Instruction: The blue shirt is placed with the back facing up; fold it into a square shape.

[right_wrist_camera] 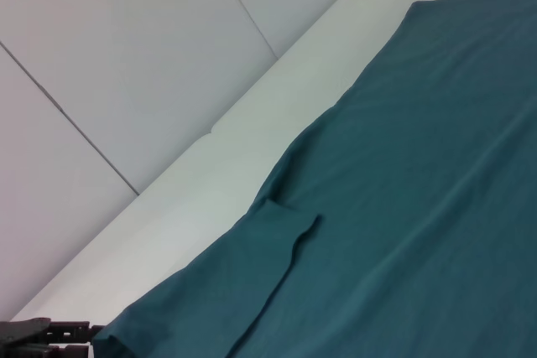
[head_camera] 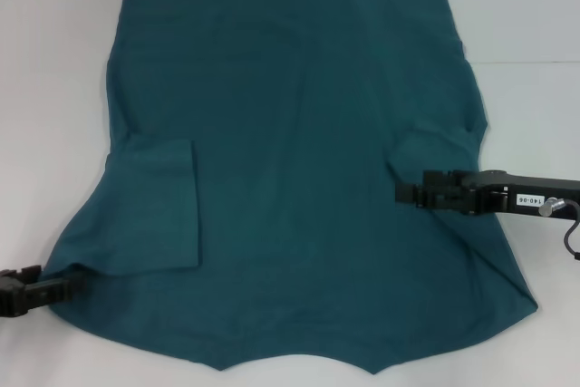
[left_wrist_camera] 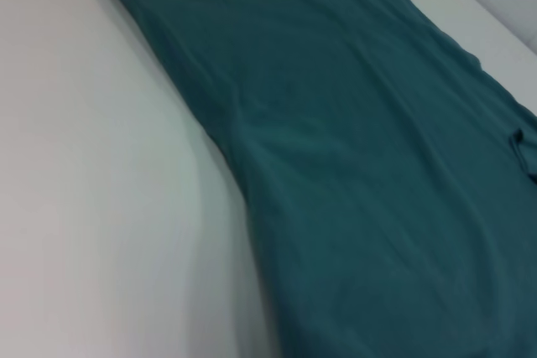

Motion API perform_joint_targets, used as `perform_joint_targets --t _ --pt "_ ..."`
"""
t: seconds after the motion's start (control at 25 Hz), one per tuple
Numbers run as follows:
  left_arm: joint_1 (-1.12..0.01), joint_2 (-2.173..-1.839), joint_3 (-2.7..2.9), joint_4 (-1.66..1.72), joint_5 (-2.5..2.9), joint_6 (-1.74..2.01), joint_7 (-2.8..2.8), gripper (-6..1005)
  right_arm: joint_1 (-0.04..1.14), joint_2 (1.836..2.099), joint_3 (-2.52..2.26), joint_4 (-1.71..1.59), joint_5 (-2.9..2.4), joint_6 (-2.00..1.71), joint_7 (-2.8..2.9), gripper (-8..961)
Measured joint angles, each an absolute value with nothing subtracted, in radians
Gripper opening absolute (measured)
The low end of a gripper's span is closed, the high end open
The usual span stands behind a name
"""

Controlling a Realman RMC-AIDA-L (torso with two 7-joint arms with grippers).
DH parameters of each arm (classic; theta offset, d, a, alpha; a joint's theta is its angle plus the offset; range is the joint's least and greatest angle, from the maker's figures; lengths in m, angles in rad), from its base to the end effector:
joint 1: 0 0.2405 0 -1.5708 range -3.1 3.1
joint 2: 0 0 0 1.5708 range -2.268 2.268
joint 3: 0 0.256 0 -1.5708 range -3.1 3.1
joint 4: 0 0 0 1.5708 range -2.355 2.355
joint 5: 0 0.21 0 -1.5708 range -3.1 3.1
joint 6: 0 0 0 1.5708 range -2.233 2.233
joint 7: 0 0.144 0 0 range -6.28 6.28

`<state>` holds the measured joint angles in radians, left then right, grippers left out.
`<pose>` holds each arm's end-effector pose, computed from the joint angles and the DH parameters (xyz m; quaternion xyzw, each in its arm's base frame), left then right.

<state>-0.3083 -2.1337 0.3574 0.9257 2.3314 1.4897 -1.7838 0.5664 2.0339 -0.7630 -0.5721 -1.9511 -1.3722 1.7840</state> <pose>-0.3729 0.2642 0.0530 -0.8066 -0.5036 -0.1553 0.2675 0.2727 0.3553 -0.0022 -0.8681 0.4162 0.2350 0.1338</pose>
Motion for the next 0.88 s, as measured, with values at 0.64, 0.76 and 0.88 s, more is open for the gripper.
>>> perform_joint_targets --t 0.64,0.76,0.88 --pt "-0.316 -2.138 0.37 0.93 2.37 1.491 -1.786 855 0.568 2.034 -0.751 -0.581 -1.948 -1.37 1.793 927" --pt "-0.322 -2.139 0.372 0.929 2.372 1.492 -1.786 852 0.569 2.034 -0.75 -0.581 -1.948 -1.37 1.793 927" --pt "-0.328 -2.139 0.386 0.928 2.376 1.492 -1.787 850 0.571 2.034 -0.75 -0.581 -1.948 -1.369 1.793 928"
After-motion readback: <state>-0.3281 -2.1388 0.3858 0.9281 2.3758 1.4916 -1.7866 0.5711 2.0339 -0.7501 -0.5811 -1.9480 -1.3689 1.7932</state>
